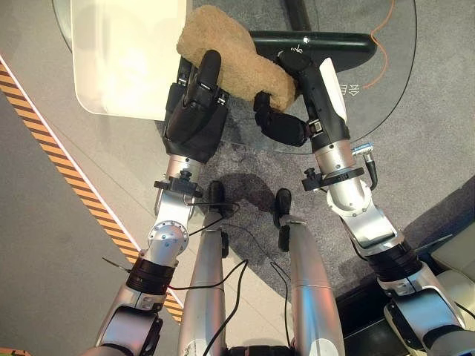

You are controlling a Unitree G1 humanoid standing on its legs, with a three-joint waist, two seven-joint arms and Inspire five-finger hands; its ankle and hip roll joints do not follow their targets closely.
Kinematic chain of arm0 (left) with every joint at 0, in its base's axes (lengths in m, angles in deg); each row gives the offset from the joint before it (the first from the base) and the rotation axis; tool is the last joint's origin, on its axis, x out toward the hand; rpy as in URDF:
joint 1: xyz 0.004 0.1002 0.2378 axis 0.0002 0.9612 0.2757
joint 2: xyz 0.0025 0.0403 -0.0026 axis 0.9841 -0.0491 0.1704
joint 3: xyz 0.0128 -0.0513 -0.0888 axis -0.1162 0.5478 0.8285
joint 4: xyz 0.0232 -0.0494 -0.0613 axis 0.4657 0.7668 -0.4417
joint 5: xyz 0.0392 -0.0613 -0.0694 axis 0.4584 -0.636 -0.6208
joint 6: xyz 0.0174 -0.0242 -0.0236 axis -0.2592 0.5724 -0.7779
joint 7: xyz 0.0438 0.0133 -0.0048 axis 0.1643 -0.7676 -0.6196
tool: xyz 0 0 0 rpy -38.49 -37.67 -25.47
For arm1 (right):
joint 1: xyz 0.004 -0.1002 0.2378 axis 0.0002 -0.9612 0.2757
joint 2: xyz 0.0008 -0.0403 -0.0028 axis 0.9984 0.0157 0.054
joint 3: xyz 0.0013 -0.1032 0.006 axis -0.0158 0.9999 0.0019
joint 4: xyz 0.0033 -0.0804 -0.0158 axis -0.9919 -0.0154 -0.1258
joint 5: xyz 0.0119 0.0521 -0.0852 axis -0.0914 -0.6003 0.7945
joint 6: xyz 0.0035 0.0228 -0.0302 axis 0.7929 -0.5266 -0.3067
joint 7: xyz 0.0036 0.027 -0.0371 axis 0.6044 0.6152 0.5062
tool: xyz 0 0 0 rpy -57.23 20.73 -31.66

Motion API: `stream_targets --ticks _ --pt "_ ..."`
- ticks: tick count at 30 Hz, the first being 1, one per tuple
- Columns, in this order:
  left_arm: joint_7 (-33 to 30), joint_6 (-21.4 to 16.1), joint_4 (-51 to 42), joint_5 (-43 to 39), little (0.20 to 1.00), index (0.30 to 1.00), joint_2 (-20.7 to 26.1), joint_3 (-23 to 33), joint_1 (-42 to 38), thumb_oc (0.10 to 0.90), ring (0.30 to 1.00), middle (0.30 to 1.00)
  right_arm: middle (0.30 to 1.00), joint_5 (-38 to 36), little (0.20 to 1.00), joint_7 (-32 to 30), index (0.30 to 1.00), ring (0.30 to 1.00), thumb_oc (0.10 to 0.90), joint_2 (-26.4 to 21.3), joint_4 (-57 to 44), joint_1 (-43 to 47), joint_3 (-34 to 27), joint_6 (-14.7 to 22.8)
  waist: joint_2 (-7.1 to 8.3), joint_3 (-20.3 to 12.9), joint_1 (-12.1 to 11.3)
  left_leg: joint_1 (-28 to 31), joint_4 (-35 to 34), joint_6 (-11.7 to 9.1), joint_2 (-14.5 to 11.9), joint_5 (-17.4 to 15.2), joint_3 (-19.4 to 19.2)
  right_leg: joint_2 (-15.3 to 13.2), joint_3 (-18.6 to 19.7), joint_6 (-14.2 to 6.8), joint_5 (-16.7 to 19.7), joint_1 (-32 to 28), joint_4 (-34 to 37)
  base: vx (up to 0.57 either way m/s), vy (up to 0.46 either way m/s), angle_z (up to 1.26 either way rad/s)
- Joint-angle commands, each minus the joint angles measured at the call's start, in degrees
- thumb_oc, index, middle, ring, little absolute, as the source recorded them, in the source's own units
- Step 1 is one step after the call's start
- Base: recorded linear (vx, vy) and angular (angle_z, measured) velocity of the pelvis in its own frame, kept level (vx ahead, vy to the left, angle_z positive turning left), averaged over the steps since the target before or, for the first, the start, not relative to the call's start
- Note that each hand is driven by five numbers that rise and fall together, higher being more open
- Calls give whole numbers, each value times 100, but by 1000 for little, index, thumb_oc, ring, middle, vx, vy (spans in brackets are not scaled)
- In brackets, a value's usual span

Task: Wipe the table with a cloth and put it in the basket.

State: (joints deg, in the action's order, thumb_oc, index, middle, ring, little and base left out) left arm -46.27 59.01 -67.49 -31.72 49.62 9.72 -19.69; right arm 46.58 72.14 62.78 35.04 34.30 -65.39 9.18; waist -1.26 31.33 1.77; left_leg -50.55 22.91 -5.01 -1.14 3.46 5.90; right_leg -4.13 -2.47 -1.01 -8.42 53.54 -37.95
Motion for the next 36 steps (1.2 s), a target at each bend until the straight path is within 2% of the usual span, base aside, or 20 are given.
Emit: stream_targets --ticks 1,10,25,27,28,29,30,31,36 --pt "241 -445 -860 356 900 900 -93 247 -707 800 900 900 300 -86 200 94 300 300 100 194 -1520 617 -11 773 53 -154 -26 158 387 596 443 -557 -618 453 -160 78 359 -396 834 0 0 0" --pt "291 -425 -872 436 900 900 -157 250 -752 800 900 900 300 -40 200 449 300 300 100 201 -1478 642 98 642 49 -154 -21 104 423 582 447 -564 -606 455 -157 81 350 -340 798 0 0 0" --pt "296 -137 -833 661 900 900 -71 151 -782 800 900 900 300 -124 200 489 300 300 100 129 -1526 756 150 668 47 -154 -15 95 425 580 434 -585 -622 444 -159 61 353 -325 813 0 0 0" --pt "306 -138 -824 684 700 728 -66 134 -787 600 728 728 300 -112 200 485 300 300 100 137 -1523 761 158 669 42 -154 -13 89 429 580 438 -587 -620 448 -156 61 354 -315 809 0 0 0" --pt "301 -164 -810 713 436 502 -57 129 -784 336 502 502 300 -111 200 494 300 300 100 132 -1517 762 164 682 36 -154 -12 79 433 580 436 -588 -623 445 -157 61 352 -306 805 0 0 0" --pt "276 -142 -816 748 244 338 -46 125 -783 144 338 338 300 -110 200 495 300 300 100 127 -1522 757 164 685 37 -154 -12 73 441 578 435 -591 -622 444 -156 61 349 -302 800 0 0 0" --pt "262 -137 -822 761 244 338 -47 125 -782 144 338 338 300 -109 200 495 300 300 100 126 -1522 756 164 685 37 -154 -12 72 443 578 434 -592 -622 444 -156 61 349 -302 799 0 0 0" --pt "225 -145 -830 802 200 300 -23 111 -785 100 300 300 300 -101 200 488 300 300 100 126 -1529 762 167 680 32 -154 -16 72 438 579 434 -590 -618 443 -154 57 350 -299 798 0 0 0" --pt "285 -124 -797 792 200 300 10 96 -798 100 300 300 300 -111 200 446 300 300 100 109 -1526 774 152 711 33 -154 -9 69 442 583 436 -600 -619 446 -151 56 354 -294 805 0 0 0"
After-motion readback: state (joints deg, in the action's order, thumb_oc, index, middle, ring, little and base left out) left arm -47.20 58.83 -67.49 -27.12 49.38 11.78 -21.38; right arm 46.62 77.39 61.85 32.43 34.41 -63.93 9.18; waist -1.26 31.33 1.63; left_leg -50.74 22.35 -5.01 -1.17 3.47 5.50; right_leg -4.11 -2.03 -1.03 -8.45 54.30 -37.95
